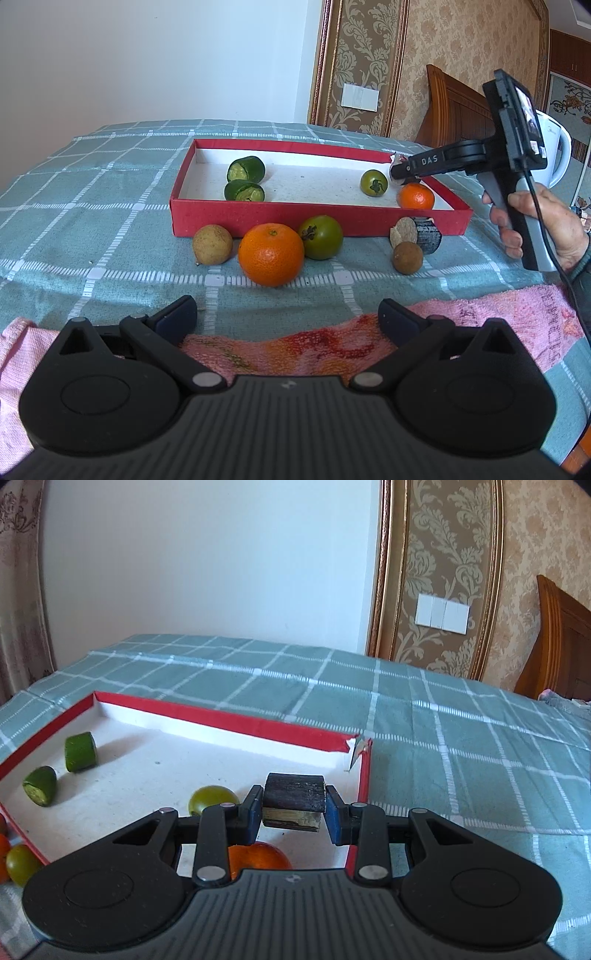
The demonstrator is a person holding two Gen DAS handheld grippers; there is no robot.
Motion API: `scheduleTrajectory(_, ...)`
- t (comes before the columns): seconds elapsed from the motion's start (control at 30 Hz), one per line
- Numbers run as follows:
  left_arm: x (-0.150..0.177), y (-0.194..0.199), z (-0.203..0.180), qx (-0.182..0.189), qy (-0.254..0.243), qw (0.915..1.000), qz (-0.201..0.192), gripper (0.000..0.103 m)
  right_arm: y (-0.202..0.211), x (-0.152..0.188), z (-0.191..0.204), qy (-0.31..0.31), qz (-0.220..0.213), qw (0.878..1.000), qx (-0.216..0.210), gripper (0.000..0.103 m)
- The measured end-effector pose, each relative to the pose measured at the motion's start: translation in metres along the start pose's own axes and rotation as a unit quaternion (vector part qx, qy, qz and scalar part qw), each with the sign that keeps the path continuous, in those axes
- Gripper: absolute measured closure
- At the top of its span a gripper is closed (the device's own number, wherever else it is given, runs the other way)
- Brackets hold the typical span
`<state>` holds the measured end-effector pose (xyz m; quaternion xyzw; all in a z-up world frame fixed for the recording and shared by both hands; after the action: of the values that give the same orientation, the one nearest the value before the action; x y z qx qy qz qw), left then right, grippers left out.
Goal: Organize fruits
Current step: 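Carry the log piece into the red tray and open the right gripper, then withdraw the open right gripper from the tray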
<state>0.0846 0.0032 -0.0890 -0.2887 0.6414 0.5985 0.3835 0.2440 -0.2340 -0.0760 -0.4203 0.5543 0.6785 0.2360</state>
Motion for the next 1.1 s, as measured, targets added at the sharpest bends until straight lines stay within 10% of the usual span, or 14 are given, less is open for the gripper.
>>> scheduleTrajectory(0.5, 0.001, -0.001, 0.000, -0.003, -0.005, 1.0000, 0.001, 0.000, -0.008, 0.005, -0.004, -0.007, 0.010, 1.000, 0.001, 0.067)
scheduleTrajectory(0.63, 0.001, -0.002, -0.001, -0.006, -0.010, 0.9999, 0.002, 0.000, 0.005, 0.003, -0.005, -0.015, -0.009, 1.000, -0.002, 0.044)
scheduleTrajectory(1.1, 0.001, -0.002, -0.001, -0.010, -0.015, 0.9998, 0.003, 0.000, 0.072, 0.015, 0.006, -0.019, -0.063, 0.997, -0.027, 0.032)
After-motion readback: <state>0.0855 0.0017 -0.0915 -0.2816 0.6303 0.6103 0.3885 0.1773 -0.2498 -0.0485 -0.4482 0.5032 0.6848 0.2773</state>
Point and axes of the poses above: each gripper's, at about its wrist camera, not at the fingertips, and y roughly against the way its jaws point, z to its left, x to its underside, the point moved 6 cm from there along -y, roughly the way its jaws point, and after that the axes turned 12 degrees about -x, right-handed, at the moved point
